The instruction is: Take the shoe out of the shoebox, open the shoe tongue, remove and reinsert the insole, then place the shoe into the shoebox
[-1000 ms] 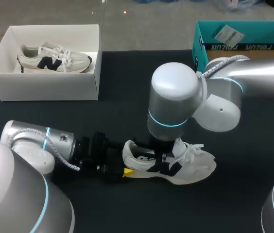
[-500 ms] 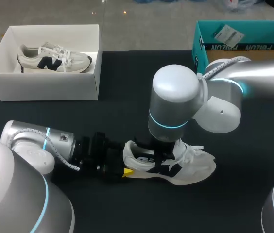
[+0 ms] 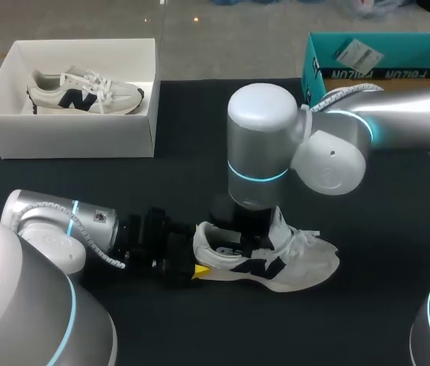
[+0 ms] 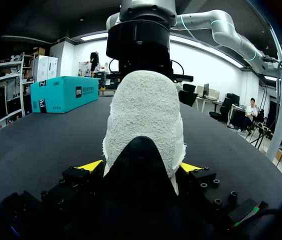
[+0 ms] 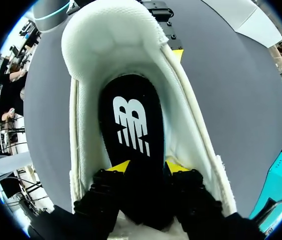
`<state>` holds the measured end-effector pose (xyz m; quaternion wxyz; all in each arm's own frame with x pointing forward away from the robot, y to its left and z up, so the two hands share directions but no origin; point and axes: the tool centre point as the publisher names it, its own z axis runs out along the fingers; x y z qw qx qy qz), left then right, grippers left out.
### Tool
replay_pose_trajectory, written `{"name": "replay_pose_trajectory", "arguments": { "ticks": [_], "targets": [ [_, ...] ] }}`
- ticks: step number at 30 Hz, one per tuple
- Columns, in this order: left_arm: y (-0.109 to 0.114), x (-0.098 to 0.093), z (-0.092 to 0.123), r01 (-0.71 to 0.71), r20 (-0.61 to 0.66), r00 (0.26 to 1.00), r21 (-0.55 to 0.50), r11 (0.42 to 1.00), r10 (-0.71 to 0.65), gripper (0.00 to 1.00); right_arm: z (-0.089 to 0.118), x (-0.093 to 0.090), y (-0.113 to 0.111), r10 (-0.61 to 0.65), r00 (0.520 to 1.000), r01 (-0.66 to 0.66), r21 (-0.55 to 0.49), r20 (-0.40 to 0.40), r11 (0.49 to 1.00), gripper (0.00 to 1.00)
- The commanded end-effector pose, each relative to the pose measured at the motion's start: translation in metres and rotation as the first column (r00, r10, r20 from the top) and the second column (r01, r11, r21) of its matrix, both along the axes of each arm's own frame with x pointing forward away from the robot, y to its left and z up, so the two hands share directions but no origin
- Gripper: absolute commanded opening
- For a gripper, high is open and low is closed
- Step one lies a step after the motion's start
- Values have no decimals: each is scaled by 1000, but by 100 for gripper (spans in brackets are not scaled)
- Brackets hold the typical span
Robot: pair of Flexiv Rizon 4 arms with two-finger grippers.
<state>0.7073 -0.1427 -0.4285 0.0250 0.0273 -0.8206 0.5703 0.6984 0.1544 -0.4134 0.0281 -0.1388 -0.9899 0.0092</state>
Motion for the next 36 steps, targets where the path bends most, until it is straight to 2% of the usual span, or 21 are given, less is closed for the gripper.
{"name": "replay_pose_trajectory", "arguments": {
  "ticks": [1,2,3,12,17,24,28,36],
  "targets": [
    [2,0,-1,-3,-1,1000,2,1000,3,0,-51,-10,-2,-16,999,16,-7,-42,1000,26],
    [2,0,-1,-3,-1,1000,2,1000,3,0,-52,-10,-4,-23,998,23,-10,-51,1000,18],
    [2,0,-1,-3,-1,1000,2,1000,3,0,-53,-10,-6,-28,998,27,-15,-63,1000,0],
    [2,0,-1,-3,-1,1000,2,1000,3,0,-46,-8,-10,-35,998,35,1,-50,999,0],
    [2,0,-1,-3,-1,1000,2,1000,3,0,-23,-4,-12,-37,999,38,40,-12,999,0],
    [2,0,-1,-3,-1,1000,2,1000,3,0,22,1,-9,-1,998,-4,83,63,997,0],
    [2,0,-1,-3,-1,1000,2,1000,3,0,39,3,-8,5,995,-17,122,98,992,0],
    [2,0,-1,-3,-1,1000,2,1000,3,0,51,5,-7,2,993,-22,166,119,986,0]
  ]
}}
